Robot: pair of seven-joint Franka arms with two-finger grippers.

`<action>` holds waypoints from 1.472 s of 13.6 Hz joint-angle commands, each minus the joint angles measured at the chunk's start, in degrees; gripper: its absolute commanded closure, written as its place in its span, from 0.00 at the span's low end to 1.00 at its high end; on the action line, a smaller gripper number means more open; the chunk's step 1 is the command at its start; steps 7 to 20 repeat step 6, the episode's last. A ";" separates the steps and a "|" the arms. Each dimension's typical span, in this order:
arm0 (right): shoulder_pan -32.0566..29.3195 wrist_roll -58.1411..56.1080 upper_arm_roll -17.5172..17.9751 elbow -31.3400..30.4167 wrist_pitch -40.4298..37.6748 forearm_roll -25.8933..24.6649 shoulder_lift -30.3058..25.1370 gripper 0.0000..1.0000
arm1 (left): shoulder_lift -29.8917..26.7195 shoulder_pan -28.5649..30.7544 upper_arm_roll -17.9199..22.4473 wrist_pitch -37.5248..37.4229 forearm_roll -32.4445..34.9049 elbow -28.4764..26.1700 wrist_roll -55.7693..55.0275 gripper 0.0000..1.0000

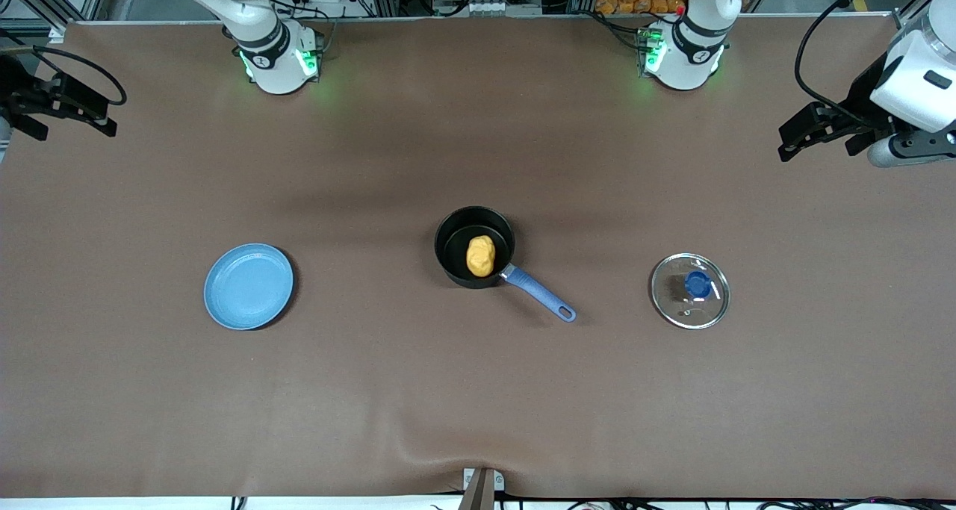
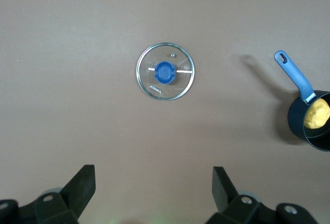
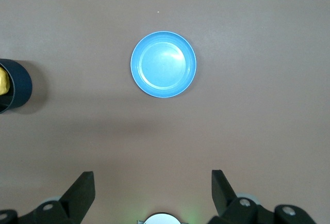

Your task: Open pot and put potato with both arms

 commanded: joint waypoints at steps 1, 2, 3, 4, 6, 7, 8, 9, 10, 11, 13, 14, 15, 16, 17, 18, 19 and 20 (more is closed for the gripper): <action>-0.72 -0.66 0.79 -1.21 0.53 -0.96 -1.21 0.00 | -0.51 0.28 -0.29 -0.99 -0.74 0.42 1.05 0.00; -0.72 -0.66 0.79 -1.21 0.53 -0.96 -1.21 0.00 | -0.51 0.20 -0.29 -0.99 -0.74 0.42 0.96 0.00; -0.72 -0.66 0.79 -1.21 0.62 -0.96 -1.21 0.00 | -0.51 0.20 -0.29 -0.99 -0.66 0.42 1.05 0.00; -0.72 -0.66 0.79 -1.21 0.71 -0.96 -1.21 0.00 | -0.59 0.11 -0.20 -0.99 -0.57 0.42 1.05 0.00; -0.72 -0.66 0.79 -1.21 0.62 -0.96 -1.21 0.00 | -0.68 0.02 -0.29 -1.08 -0.57 0.42 1.22 0.00; -0.72 -0.66 0.79 -1.21 0.62 -0.96 -1.21 0.00 | -0.68 0.02 -0.29 -1.08 -0.57 0.42 1.22 0.00; -0.72 -0.66 0.79 -1.21 0.62 -0.96 -1.21 0.00 | -0.68 0.02 -0.29 -1.08 -0.57 0.42 1.22 0.00; -0.72 -0.66 0.79 -1.21 0.62 -0.96 -1.21 0.00 | -0.68 0.02 -0.29 -1.08 -0.57 0.42 1.22 0.00; -0.72 -0.66 0.79 -1.21 0.62 -0.96 -1.21 0.00 | -0.68 0.02 -0.29 -1.08 -0.57 0.42 1.22 0.00; -0.72 -0.66 0.79 -1.21 0.62 -0.96 -1.21 0.00 | -0.68 0.02 -0.29 -1.08 -0.57 0.42 1.22 0.00; -0.72 -0.66 0.79 -1.21 0.62 -0.96 -1.21 0.00 | -0.68 0.02 -0.29 -1.08 -0.57 0.42 1.22 0.00; -0.72 -0.66 0.79 -1.21 0.62 -0.96 -1.21 0.00 | -0.68 0.02 -0.29 -1.08 -0.57 0.42 1.22 0.00; -0.72 -0.66 0.79 -1.21 0.62 -0.96 -1.21 0.00 | -0.68 0.02 -0.29 -1.08 -0.57 0.42 1.22 0.00; -0.72 -0.66 0.79 -1.21 0.62 -0.96 -1.21 0.00 | -0.68 0.02 -0.29 -1.08 -0.57 0.42 1.22 0.00; -0.72 -0.66 0.79 -1.21 0.62 -0.96 -1.21 0.00 | -0.68 0.02 -0.29 -1.08 -0.57 0.42 1.22 0.00; -0.72 -0.66 0.79 -1.21 0.62 -0.96 -1.21 0.00 | -0.68 0.02 -0.29 -1.08 -0.57 0.42 1.22 0.00; -0.72 -0.66 0.79 -1.21 0.62 -0.96 -1.21 0.00 | -0.68 0.02 -0.29 -1.08 -0.57 0.42 1.22 0.00; -0.72 -0.66 0.79 -1.21 0.62 -0.96 -1.21 0.00 | -0.68 0.02 -0.29 -1.08 -0.57 0.42 1.22 0.00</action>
